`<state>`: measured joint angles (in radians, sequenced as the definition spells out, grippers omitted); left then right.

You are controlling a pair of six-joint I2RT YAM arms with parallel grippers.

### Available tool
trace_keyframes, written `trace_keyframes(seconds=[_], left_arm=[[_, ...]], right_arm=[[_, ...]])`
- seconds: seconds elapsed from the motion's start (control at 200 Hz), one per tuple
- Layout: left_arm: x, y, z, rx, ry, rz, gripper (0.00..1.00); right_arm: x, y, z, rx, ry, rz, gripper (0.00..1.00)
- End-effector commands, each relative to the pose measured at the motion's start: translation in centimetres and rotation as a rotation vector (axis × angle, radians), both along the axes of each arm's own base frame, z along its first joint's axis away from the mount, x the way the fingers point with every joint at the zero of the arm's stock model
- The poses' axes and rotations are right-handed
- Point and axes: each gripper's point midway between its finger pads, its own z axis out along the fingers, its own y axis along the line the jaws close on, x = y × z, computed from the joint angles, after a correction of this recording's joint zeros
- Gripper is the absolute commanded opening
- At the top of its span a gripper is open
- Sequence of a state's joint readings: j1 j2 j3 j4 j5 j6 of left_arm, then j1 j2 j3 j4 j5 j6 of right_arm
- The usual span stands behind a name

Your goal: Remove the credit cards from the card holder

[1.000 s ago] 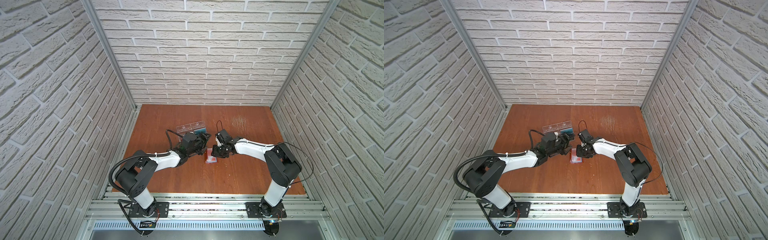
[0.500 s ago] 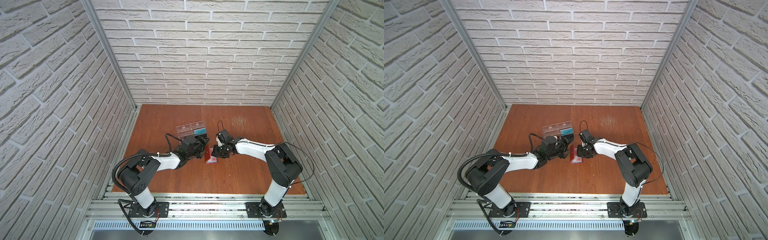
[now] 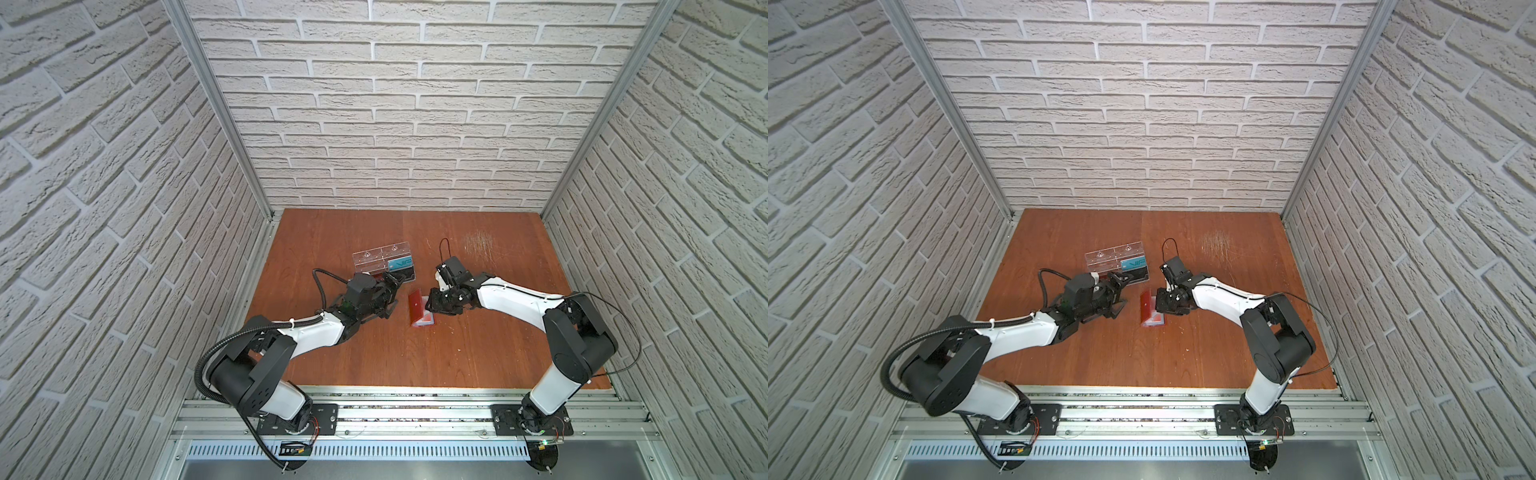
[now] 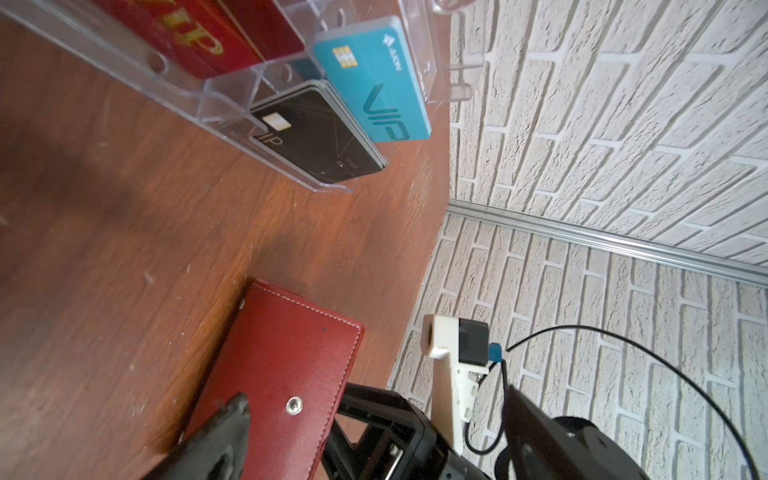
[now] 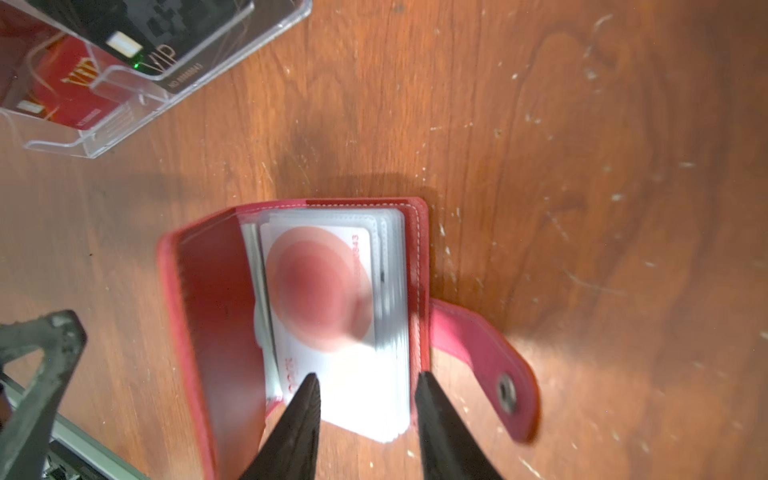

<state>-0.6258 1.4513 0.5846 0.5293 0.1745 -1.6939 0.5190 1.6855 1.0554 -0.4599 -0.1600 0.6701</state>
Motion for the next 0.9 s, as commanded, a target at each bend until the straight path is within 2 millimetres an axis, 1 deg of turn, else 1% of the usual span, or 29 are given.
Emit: trace_keyframes(seconds=[0.0, 0.135, 0.265, 0.4, 0.53, 0.575, 0.66, 0.84, 0.895], left_arm=[[-0.7, 1.3, -0.2, 0.031, -0.020, -0.006, 0.98], [-1.3, 2.4, -0.1, 0.039, -0.025, 0.000, 0.98], [-2.0, 3.1, -0.1, 0.045, -0.027, -0.004, 0.98], [-2.6, 4.0, -0.4, 0.043, -0.024, 0.000, 0.98], [-2.8, 4.6, 0.5, 0.028, -0.038, 0.002, 0.98], [-2.7, 4.8, 0.9, 0.019, -0.044, 0.008, 0.98], [-2.5, 5.1, 1.8, -0.002, -0.054, 0.018, 0.98], [-2.0, 5.4, 3.1, -0.035, -0.063, 0.034, 0.98], [-1.8, 5.3, 3.2, -0.041, -0.063, 0.038, 0.98]], right_arm=[[0.4, -0.7, 1.4, -0.046, -0.031, 0.001, 0.43], [0.5, -0.3, 1.1, -0.052, -0.023, 0.010, 0.43], [0.8, 1.0, 1.3, -0.048, -0.027, 0.026, 0.42], [0.9, 3.3, 1.8, -0.035, -0.036, 0.055, 0.42], [1.0, 5.9, 1.8, -0.007, -0.038, 0.083, 0.41], [0.8, 7.2, 1.4, 0.012, -0.030, 0.096, 0.40], [0.7, 8.9, 0.5, 0.032, -0.014, 0.106, 0.38], [0.3, 11.1, -2.1, 0.053, 0.029, 0.108, 0.34], [0.2, 11.4, -2.2, 0.049, 0.032, 0.110, 0.34]])
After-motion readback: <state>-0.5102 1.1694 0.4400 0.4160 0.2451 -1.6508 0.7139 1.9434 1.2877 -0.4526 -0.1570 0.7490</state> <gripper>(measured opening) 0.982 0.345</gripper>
